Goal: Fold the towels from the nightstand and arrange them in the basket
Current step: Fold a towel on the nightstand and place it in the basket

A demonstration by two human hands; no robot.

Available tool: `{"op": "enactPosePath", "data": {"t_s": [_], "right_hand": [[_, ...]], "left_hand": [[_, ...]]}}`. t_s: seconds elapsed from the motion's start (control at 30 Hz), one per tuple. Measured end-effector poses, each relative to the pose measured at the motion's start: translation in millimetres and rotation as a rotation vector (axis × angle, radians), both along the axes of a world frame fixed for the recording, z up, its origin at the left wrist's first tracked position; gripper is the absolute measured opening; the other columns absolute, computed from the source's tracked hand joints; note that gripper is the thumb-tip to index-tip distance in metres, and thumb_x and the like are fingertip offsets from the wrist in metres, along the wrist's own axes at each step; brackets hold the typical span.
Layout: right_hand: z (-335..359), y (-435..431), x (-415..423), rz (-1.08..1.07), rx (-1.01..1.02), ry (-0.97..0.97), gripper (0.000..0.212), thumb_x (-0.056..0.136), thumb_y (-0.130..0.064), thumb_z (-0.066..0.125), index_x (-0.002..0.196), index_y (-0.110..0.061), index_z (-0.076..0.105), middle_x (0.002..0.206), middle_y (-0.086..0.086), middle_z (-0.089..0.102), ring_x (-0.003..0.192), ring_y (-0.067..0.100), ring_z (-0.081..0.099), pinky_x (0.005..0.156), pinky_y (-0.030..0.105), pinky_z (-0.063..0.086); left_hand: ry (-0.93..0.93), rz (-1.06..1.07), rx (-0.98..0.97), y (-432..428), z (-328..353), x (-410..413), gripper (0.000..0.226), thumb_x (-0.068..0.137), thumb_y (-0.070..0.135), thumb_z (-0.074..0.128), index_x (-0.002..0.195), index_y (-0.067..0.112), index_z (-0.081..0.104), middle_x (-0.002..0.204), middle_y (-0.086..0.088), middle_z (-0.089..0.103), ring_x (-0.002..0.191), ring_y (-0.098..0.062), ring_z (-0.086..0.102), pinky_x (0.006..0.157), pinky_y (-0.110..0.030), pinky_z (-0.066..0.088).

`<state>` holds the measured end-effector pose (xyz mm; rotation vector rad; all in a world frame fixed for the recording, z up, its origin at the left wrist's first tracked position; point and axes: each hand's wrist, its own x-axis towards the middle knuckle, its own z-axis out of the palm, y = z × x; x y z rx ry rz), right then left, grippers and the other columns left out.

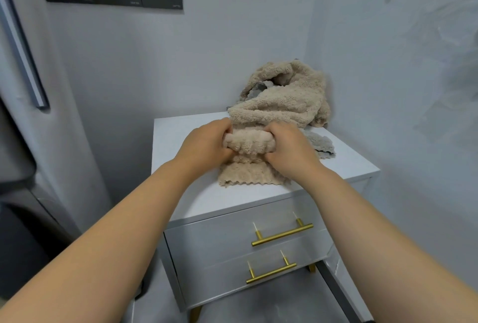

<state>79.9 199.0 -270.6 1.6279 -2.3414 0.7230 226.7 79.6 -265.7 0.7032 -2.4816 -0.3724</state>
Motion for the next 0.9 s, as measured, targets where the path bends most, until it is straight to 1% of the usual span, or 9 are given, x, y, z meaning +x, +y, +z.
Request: {"op": "enactPosePath", "data": {"t_s": [0.17,0.3,0.4,0.47,0.57,0.63,0.73,0.83,0.9], "right_hand": [[0,6,-5,0.048,0.100,0.052,0.027,0.074,-0.008,0.067,0.096,-0.016,0.052,0.097,0.002,0.051,0.095,0.022,0.045,0.072,0.033,0.036],[6,14,-7,0.125,0.193,-0.082,0.035,0.070,-0.014,0.075,0.088,-0.027,0.047,0.095,-0.003,0.048,0.094,0.019,0.049,0.069,0.030,0.038],[17,25,-4,0.147,0.273,-0.218,0.032,0.072,-0.029,0.079,0.093,-0.027,0.054,0.102,-0.006,0.047,0.093,0.013,0.049,0.076,0.028,0.041],[22,31,-1,0.165,0.259,-0.320,0.020,0.080,-0.037,0.071,0.088,-0.022,0.061,0.102,-0.007,0.049,0.093,0.011,0.050,0.080,0.028,0.041],[20,30,5,0.142,0.202,-0.349,0.021,0.090,-0.031,0.062,0.075,-0.015,0.063,0.093,-0.001,0.059,0.088,0.015,0.057,0.080,0.034,0.047],[12,28,8,0.119,0.230,-0.317,0.012,0.089,-0.021,0.062,0.079,-0.014,0.060,0.091,0.000,0.061,0.085,0.018,0.058,0.074,0.033,0.047],[3,26,9,0.097,0.272,-0.315,0.014,0.086,-0.022,0.065,0.095,-0.020,0.054,0.093,-0.008,0.054,0.079,0.014,0.055,0.070,0.032,0.047],[5,26,9,0.083,0.281,-0.350,0.037,0.086,-0.024,0.067,0.118,-0.023,0.049,0.109,-0.007,0.051,0.096,0.016,0.055,0.083,0.033,0.047],[6,27,8,0.065,0.301,-0.356,0.043,0.085,-0.027,0.069,0.123,-0.022,0.051,0.111,-0.004,0.053,0.100,0.016,0.054,0.082,0.031,0.046]], "left_hand": [[-0.117,-0.146,-0.055,-1,3,4,0.036,0.071,0.017,0.075,0.083,0.023,0.042,0.080,0.012,0.047,0.076,-0.016,0.043,0.058,-0.022,0.031],[-0.289,-0.228,0.131,1,16,12,0.027,0.073,0.026,0.076,0.080,0.022,0.050,0.088,0.007,0.054,0.085,-0.017,0.050,0.075,-0.032,0.042],[-0.260,-0.230,0.273,1,22,16,0.025,0.086,0.036,0.062,0.083,0.012,0.064,0.094,-0.003,0.064,0.090,-0.022,0.058,0.086,-0.040,0.048],[-0.238,-0.174,0.260,2,22,14,0.029,0.089,0.036,0.060,0.078,0.011,0.069,0.088,-0.003,0.068,0.088,-0.022,0.061,0.084,-0.038,0.049],[-0.236,-0.154,0.203,7,16,7,0.023,0.083,0.034,0.070,0.073,0.014,0.066,0.079,0.002,0.068,0.083,-0.019,0.062,0.076,-0.032,0.048],[-0.254,-0.173,0.164,11,12,2,0.020,0.078,0.032,0.075,0.088,0.017,0.065,0.092,0.002,0.065,0.092,-0.018,0.060,0.082,-0.032,0.047],[-0.372,-0.185,0.151,13,10,-1,0.049,0.080,0.036,0.072,0.123,0.019,0.056,0.121,0.001,0.057,0.111,-0.016,0.053,0.093,-0.025,0.041],[-0.431,-0.192,0.177,13,11,0,0.052,0.082,0.040,0.069,0.129,0.021,0.054,0.125,0.002,0.057,0.105,-0.012,0.050,0.087,-0.022,0.037],[-0.438,-0.202,0.200,11,12,1,0.053,0.080,0.041,0.071,0.126,0.020,0.056,0.120,0.004,0.058,0.100,-0.011,0.049,0.085,-0.022,0.038]]}}
